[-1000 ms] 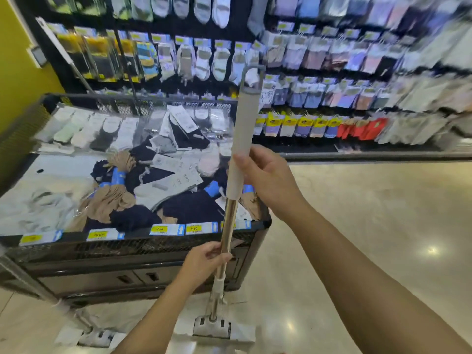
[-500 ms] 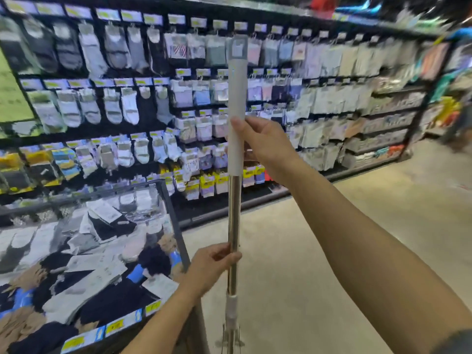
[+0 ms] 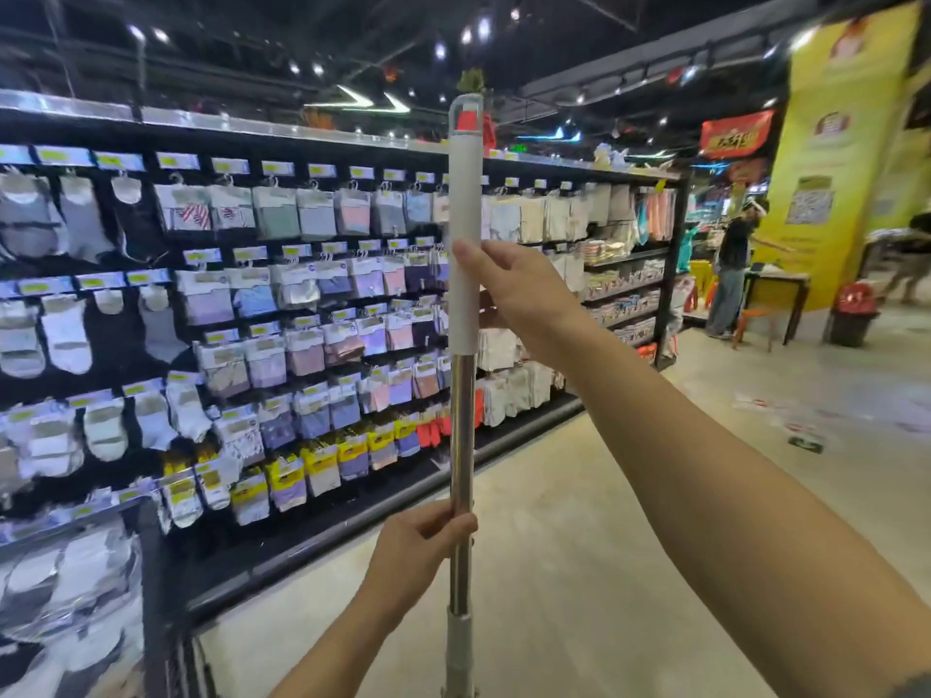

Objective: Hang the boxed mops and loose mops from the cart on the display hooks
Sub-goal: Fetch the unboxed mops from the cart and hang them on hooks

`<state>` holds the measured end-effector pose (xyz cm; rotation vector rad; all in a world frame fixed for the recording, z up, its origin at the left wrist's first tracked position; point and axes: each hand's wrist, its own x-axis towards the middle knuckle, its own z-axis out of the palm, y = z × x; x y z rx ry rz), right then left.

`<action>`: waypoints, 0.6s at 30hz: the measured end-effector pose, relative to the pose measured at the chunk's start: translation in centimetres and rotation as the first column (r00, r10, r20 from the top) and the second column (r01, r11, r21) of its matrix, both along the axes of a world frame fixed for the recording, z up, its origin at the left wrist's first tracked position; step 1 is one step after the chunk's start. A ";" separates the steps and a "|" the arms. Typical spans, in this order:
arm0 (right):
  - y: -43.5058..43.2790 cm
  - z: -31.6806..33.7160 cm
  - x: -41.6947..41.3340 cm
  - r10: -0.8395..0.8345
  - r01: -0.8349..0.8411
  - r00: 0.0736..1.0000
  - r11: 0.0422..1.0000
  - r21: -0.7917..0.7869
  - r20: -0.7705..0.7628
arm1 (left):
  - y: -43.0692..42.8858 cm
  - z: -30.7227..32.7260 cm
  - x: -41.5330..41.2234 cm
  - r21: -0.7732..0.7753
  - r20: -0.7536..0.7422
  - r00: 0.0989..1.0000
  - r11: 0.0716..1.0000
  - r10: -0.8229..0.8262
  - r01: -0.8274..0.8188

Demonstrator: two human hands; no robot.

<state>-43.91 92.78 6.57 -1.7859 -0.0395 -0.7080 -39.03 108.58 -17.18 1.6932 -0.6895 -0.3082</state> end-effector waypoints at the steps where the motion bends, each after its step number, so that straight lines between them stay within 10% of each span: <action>1: -1.3 0.1 0.0 -0.016 0.016 1.000 1.000 0.002 0.005 | -1.5 0.2 0.1 -0.016 -0.013 1.000 1.000 -0.017 0.017; 18: -24.3 0.2 6.2 -0.407 0.406 0.912 0.913 -0.042 -0.052 | -28.6 0.2 10.0 -0.077 -0.142 0.898 0.909 -0.417 0.410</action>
